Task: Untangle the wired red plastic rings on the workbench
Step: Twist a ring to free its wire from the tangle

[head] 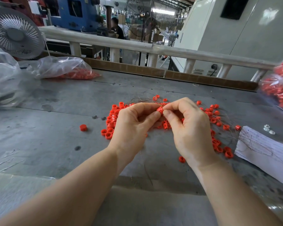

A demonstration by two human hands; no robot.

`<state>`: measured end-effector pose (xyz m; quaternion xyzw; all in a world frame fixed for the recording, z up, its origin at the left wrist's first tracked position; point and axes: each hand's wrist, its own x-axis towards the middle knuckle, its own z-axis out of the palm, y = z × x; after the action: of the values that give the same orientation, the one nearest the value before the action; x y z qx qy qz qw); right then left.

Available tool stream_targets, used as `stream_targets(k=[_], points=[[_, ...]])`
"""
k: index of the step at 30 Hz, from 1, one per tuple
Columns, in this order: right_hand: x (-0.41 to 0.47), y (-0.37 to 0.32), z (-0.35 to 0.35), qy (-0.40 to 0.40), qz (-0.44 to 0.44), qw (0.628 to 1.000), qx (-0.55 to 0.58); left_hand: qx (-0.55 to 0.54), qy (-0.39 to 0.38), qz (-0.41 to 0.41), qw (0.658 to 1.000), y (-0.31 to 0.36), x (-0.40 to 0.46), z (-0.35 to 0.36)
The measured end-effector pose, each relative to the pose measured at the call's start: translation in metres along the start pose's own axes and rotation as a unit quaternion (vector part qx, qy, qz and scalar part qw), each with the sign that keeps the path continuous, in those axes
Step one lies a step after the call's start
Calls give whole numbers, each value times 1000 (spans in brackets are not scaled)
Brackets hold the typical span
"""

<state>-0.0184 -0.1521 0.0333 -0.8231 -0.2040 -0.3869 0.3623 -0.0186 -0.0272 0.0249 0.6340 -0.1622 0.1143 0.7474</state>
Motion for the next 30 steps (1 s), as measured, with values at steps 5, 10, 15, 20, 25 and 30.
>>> stream_targets(k=[5, 10, 15, 20, 25, 30], points=[[1, -2, -2, -5, -33, 999, -11, 1, 1, 1, 1000, 3, -1, 0], [2, -2, -3, -17, -42, 999, -22, -9, 5, -14, 1000, 2, -1, -1], [0, -3, -3, -40, -48, 998, -30, -78, 19, -81, 993, -2, 3, -3], [-1, -3, -3, -47, -66, 995, -62, -62, 23, -111, 992, -4, 3, -5], [-1, -1, -5, -40, -84, 993, -75, -48, 20, -130, 990, 0, 2, -5], [1, 2, -6, -30, -86, 993, -74, -52, 4, -137, 989, 3, 2, -4]])
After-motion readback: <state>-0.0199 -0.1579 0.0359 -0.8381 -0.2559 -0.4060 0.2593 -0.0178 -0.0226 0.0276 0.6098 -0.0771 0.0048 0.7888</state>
